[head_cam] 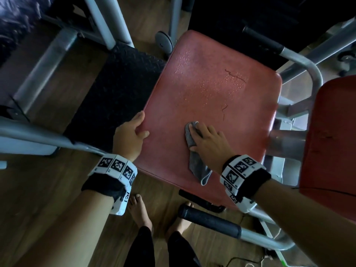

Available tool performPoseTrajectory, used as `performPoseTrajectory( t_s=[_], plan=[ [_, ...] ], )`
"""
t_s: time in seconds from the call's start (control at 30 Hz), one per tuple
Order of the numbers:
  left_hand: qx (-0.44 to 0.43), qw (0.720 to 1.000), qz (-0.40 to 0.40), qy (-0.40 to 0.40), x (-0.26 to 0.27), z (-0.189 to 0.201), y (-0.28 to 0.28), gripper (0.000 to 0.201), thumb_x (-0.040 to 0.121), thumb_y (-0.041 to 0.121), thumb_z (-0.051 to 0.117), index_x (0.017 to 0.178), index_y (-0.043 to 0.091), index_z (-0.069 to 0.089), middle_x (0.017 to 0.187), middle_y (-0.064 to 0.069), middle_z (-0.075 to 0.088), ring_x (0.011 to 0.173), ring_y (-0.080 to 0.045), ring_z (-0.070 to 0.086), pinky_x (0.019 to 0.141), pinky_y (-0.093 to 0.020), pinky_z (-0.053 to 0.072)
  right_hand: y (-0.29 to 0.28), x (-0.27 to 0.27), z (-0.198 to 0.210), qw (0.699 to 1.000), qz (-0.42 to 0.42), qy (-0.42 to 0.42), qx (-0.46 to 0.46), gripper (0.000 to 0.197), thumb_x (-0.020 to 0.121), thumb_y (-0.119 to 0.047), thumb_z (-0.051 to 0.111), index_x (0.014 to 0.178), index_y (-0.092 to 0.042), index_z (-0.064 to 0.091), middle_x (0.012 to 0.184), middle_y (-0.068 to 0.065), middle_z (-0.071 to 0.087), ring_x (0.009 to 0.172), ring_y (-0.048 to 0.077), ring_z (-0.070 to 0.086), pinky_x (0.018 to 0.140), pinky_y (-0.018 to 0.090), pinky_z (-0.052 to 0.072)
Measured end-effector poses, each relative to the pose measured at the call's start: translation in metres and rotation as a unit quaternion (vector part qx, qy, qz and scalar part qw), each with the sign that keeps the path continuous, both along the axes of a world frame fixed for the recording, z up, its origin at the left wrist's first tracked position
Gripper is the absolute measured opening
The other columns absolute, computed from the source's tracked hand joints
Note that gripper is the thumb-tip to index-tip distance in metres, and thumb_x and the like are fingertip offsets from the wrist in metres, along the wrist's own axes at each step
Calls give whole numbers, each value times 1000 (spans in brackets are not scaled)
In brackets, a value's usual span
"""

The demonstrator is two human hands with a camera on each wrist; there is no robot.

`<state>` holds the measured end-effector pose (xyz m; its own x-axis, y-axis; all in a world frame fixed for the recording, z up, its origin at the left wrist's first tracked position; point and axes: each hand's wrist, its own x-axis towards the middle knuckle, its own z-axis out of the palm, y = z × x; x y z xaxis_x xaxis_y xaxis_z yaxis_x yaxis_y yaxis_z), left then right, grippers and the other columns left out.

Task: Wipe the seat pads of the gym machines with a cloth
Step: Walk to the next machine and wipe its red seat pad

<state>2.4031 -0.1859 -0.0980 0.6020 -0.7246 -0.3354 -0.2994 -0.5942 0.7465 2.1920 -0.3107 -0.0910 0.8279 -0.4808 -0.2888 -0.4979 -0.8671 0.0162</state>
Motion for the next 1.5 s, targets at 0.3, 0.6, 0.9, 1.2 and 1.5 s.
performPoseTrajectory(
  t_s=[0.3, 0.6, 0.9, 1.2, 1.5],
  plan=[
    [9, 1000, 2, -8, 0, -2, -1, 62, 86, 6, 68, 142, 18, 44, 147, 3, 44, 135, -13, 42, 115, -30, 31, -4, -46, -2, 999, 43, -1, -11, 70, 83, -47, 58, 142, -13, 44, 128, 8, 49, 93, 29, 53, 67, 42, 51],
    [22, 1000, 5, -17, -2, 1, -2, 63, 87, 6, 68, 143, 20, 43, 146, 4, 45, 134, -12, 43, 114, -27, 31, -6, -24, 1, 999, 24, 12, 44, 67, 92, -47, 39, 145, -7, 35, 140, 11, 37, 106, 34, 51, 83, 46, 50],
    [30, 999, -3, -39, -3, -3, 0, 62, 90, 11, 64, 146, 24, 38, 148, 6, 43, 135, -14, 42, 108, -23, 30, 25, -68, -11, 980, 161, 8, 114, 68, 100, -56, 24, 154, -20, 3, 161, 12, -2, 146, 41, -6, 116, 57, 6],
    [7, 1000, 13, -23, 1, -3, 2, 65, 86, 13, 70, 143, 27, 42, 143, 12, 47, 131, -9, 45, 108, -23, 36, -64, 7, -25, 917, 384, 32, 98, 65, 99, -56, 27, 154, -29, 4, 161, 5, 1, 148, 30, -2, 117, 48, 7],
    [14, 999, 32, -35, -4, 0, 1, 68, 84, 12, 71, 142, 32, 42, 135, 10, 54, 113, -11, 54, 95, -21, 38, -162, 115, -27, 932, 357, 21, 54, 60, 99, -55, 18, 152, -36, -2, 161, 1, -8, 148, 25, -10, 118, 51, 0]
  ],
)
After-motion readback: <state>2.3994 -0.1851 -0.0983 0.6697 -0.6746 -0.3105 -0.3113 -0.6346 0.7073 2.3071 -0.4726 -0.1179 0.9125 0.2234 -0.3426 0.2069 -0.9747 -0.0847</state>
